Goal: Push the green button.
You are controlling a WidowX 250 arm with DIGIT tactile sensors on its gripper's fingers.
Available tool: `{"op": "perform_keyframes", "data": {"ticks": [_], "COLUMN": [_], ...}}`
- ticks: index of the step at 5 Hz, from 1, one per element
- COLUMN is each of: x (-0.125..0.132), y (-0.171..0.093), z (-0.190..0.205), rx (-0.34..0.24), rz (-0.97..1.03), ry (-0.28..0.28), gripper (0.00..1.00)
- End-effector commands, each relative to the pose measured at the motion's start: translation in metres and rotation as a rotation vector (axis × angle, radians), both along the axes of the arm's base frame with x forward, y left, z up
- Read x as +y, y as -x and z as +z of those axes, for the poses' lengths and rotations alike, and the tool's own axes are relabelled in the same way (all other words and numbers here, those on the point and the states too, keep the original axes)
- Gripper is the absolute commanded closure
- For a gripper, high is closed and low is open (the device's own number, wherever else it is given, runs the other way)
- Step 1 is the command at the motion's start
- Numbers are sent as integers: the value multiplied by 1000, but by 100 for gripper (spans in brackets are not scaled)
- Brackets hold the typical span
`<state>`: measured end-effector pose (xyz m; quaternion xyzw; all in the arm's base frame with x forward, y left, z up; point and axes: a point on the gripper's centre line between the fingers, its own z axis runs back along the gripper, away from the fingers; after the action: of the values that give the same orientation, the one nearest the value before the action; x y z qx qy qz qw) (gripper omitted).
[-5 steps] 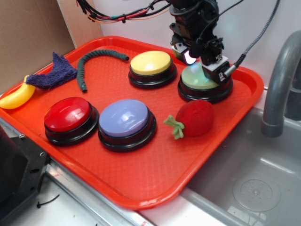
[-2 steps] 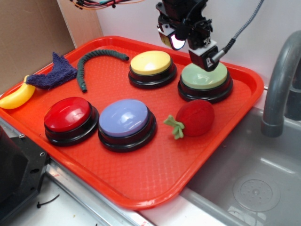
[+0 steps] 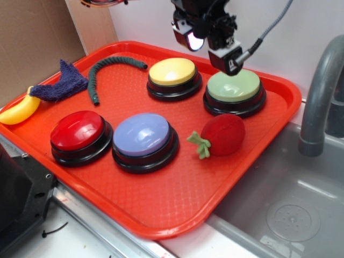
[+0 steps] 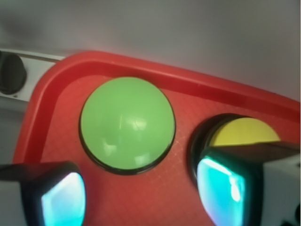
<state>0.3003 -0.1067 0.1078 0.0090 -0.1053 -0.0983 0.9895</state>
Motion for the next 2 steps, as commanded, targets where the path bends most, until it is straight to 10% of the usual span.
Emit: {"op": "perform_keyframes", "data": {"ticks": [1, 2], "x": [-1, 0], "y": [-1, 2], "z": [39, 44], "rx": [-112, -118], "rz": [15, 18], "ry": [43, 42], "gripper": [0, 0]}}
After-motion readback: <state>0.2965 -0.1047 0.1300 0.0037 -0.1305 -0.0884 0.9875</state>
